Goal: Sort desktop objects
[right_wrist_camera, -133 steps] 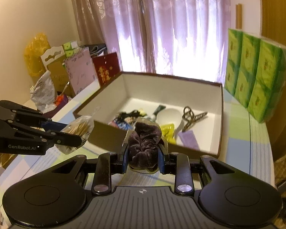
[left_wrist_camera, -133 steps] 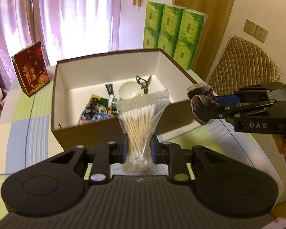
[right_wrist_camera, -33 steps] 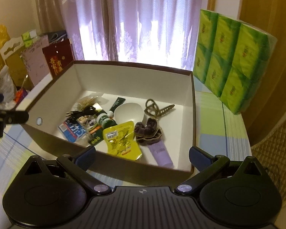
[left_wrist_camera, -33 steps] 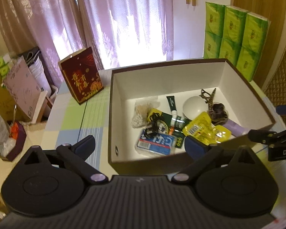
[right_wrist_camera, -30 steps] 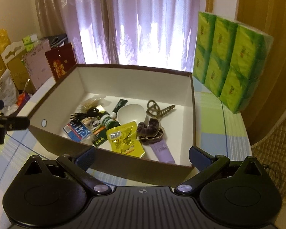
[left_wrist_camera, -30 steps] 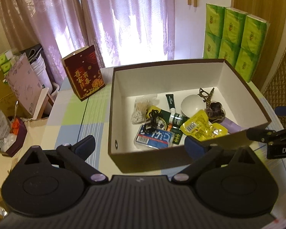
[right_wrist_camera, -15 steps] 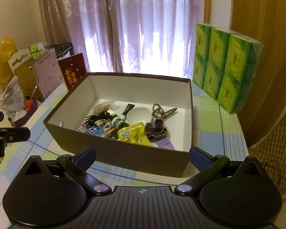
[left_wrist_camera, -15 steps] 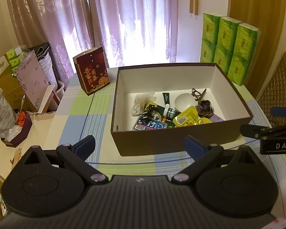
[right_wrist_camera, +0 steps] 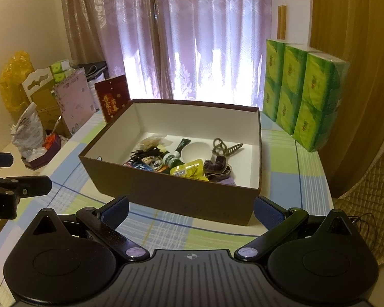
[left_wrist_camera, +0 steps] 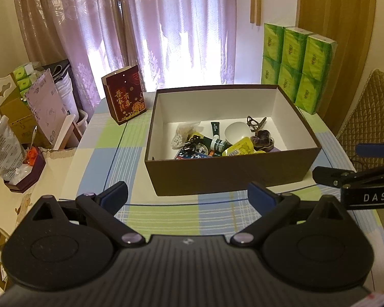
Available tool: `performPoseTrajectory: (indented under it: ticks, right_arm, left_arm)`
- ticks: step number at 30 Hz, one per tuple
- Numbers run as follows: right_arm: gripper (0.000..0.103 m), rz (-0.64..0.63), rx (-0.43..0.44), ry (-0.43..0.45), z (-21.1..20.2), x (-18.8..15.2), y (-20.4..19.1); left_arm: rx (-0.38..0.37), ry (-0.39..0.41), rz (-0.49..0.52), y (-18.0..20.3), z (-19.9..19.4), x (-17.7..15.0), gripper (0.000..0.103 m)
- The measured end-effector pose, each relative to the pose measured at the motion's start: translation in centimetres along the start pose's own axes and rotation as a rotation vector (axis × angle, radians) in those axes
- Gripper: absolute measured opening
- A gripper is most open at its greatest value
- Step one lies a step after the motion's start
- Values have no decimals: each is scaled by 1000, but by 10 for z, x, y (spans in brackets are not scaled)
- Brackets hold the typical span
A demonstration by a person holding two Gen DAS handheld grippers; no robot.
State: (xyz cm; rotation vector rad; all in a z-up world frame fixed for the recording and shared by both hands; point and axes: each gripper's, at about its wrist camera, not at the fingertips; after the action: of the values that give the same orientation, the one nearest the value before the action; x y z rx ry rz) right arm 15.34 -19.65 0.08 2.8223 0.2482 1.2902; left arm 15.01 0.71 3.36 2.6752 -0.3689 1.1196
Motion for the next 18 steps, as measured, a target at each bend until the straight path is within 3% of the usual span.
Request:
performPoseTrajectory:
  ticks: [18]
  right_arm:
    - [101,-20,20,5,-34,-29,7]
  left_arm:
    - [6,-2,-8,30,-29,-30,98]
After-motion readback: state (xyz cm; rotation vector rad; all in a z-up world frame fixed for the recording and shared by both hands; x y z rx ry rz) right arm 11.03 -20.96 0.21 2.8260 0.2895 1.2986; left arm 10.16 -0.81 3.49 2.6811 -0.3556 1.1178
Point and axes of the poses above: each gripper's, at about its wrist camera, not at the fingertips, and z roughly the way its jaws point, y to its right, x to its top, and after that the axes turned 14 degrees about -x, right-handed
